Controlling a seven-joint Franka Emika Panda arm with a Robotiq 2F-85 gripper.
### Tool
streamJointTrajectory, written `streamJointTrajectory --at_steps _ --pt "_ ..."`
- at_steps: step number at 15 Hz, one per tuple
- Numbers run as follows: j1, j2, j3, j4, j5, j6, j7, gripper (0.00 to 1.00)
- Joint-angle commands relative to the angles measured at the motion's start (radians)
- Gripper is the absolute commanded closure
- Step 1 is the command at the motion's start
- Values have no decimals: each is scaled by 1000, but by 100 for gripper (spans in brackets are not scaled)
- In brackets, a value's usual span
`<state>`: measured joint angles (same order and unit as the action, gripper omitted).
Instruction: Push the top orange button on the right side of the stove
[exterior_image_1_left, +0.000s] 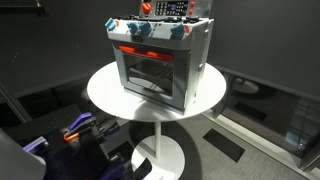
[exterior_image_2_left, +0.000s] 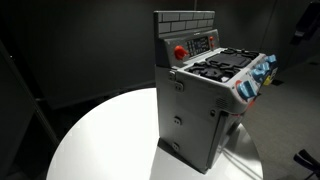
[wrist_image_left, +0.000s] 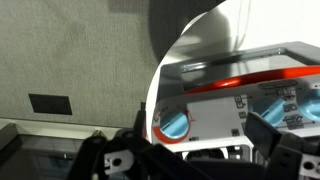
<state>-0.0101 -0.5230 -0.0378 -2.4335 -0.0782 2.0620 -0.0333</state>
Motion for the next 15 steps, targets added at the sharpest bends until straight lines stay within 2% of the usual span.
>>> streamJointTrajectory --at_steps 1,15 --pt "-7 100 21 127 10 -13 43 0" --pt "-6 433 24 447 26 -7 153 0"
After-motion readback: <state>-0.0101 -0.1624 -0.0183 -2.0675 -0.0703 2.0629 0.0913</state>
